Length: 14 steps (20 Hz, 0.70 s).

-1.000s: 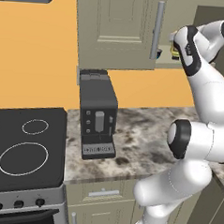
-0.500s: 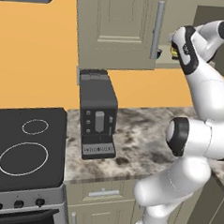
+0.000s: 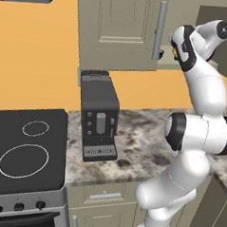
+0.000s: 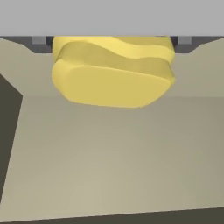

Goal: The dining table condiment station is running low on mustard. Refill the condiment station by opening the cabinet and taking the mustard from the cabinet and placing it on the dining table.

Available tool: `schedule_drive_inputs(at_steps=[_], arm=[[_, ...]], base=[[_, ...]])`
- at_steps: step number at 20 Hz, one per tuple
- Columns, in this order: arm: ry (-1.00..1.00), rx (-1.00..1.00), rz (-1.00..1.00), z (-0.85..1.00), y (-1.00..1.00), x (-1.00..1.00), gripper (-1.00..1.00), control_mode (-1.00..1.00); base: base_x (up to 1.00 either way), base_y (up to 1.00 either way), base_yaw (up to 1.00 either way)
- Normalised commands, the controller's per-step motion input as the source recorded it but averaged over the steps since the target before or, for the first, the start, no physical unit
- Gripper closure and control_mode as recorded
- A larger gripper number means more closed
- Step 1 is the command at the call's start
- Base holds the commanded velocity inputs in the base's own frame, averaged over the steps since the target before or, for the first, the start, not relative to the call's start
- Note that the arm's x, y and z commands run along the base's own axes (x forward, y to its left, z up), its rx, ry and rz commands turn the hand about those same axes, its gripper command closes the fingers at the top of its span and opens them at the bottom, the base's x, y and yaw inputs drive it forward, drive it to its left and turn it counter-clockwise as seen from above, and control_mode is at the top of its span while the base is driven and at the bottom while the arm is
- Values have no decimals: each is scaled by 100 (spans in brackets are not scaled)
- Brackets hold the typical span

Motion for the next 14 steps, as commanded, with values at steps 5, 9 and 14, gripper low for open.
schedule_drive_inputs(at_steps=[5, 9, 14], arm=[[0, -1, 0, 0, 0, 18, 100, -100], [0, 0, 0, 0, 0, 1, 100, -100], [-1, 0, 0, 0, 0, -9, 100, -100]], base=[[0, 0, 0], [0, 0, 0], [0, 0, 0]])
